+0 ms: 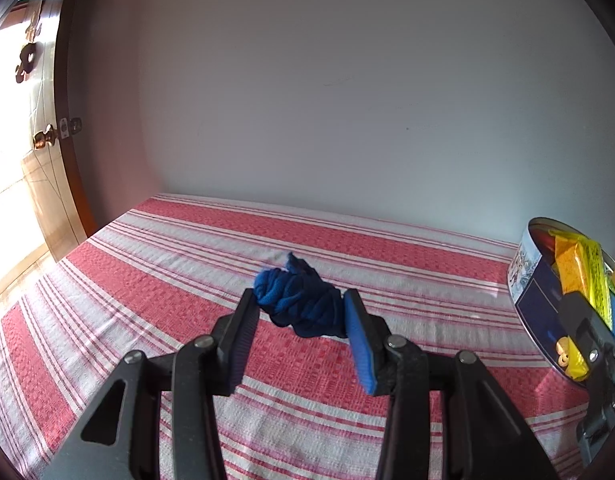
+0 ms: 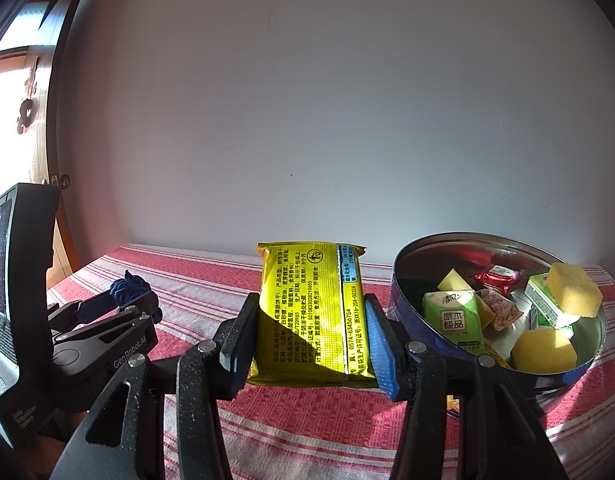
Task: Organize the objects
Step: 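Carry the blue cloth and yellow packet over the tin with both grippers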
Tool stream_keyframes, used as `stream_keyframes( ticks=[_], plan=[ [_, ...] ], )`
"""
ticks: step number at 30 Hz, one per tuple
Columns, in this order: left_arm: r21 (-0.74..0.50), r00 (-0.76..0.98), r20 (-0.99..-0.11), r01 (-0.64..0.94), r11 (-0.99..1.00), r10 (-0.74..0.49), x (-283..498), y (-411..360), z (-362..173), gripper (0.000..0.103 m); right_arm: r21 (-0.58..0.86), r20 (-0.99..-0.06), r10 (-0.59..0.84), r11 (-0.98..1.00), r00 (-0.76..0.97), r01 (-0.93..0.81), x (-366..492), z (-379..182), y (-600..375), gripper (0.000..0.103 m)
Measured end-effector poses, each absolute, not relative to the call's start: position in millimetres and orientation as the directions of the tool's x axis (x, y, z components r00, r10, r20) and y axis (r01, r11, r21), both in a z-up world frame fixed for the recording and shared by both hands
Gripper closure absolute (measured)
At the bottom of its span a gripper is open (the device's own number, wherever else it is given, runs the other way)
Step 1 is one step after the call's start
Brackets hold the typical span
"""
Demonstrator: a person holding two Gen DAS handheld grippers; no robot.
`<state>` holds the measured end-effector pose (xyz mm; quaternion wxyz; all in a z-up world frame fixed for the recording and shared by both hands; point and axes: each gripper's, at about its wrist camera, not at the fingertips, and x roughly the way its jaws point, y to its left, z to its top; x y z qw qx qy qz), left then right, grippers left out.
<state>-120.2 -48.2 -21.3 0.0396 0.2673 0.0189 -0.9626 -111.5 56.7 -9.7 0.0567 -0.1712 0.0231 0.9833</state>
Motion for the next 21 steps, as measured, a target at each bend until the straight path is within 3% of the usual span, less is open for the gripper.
stream_keyframes(
  ticks=[21],
  plan=[
    [-0.052,-0.874,-0.484,-0.014,-0.999,0.037,-97,18,-6,0.060,0.004,-0.302,0.161,-0.985,-0.940,-0.170,-69,-2,104,0.050]
  ],
)
